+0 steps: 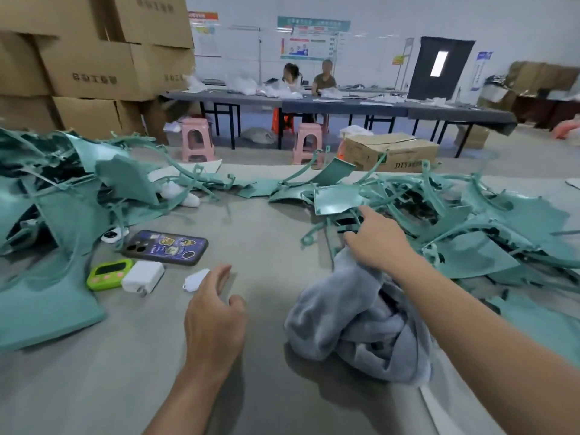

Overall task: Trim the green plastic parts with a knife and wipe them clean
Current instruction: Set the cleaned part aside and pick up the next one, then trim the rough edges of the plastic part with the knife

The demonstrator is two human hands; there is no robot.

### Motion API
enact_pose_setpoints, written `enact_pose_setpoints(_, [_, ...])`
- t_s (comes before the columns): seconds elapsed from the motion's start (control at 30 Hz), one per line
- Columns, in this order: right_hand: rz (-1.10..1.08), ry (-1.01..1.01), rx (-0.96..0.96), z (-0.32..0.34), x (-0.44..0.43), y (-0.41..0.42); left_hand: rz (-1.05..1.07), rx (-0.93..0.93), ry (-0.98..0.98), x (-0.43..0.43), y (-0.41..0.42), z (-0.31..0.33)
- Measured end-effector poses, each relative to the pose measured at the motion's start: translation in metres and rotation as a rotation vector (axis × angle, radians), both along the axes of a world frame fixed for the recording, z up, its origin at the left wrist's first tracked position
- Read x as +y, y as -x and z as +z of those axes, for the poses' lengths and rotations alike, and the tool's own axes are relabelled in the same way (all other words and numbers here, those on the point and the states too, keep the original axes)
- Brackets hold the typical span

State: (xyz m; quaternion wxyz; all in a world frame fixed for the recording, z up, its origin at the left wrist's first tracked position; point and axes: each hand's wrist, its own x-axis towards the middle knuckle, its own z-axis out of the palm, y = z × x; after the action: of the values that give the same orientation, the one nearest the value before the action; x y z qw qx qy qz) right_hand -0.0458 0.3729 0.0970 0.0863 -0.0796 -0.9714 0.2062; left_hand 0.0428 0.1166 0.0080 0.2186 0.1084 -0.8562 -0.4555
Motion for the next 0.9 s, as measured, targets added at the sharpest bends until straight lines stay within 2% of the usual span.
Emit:
enact_pose_setpoints(0.1, [-0.01, -0.043, 0.036, -0.009, -0.013, 0.033, 0.026, -0.003, -0.024, -0.003, -0.001, -0.001])
enact_pose_setpoints(0.2, [-0.019, -0.259, 0.122, -0.012, -0.023, 0.068, 0.032, 0.0, -0.004, -0.003, 0.002, -0.002])
enact_pose_setpoints(0.3, [0.102, -0.498, 0.017, -0.013, -0.023, 0.089, 0.022, 0.001, 0.002, -0.006, 0.006, -0.003])
enact_pose_setpoints(0.33, [0.14, -0.537, -0.007, -0.013, -0.023, 0.092, 0.024, -0.001, -0.01, -0.008, 0.007, -0.002])
enact_pose_setpoints(0.4, [0.148, -0.546, 0.067, -0.007, -0.022, 0.092, 0.048, 0.0, -0.041, -0.013, 0.008, 0.0])
enact_pose_setpoints(0.47, [0.098, -0.475, 0.263, 0.005, -0.021, 0.09, 0.07, 0.0, -0.062, -0.016, 0.009, 0.002])
enact_pose_setpoints(0.57, [0.074, -0.091, 0.68, 0.035, -0.021, 0.081, 0.069, -0.017, -0.078, -0.016, 0.01, 0.004])
enact_pose_setpoints(0.63, [0.109, 0.13, 0.828, 0.053, -0.027, 0.064, 0.065, -0.01, -0.095, -0.016, 0.011, 0.003])
enact_pose_setpoints(0.67, [0.169, 0.147, 0.844, 0.056, -0.032, 0.051, 0.068, 0.003, -0.118, -0.015, 0.012, 0.002])
enact_pose_setpoints(0.8, [0.571, -0.187, 0.89, 0.031, -0.06, -0.013, 0.082, 0.027, -0.423, -0.017, 0.014, 0.006])
enact_pose_setpoints(0.9, [0.789, -0.186, 0.901, -0.009, -0.084, -0.054, -0.042, 0.027, -0.906, -0.019, 0.014, 0.014])
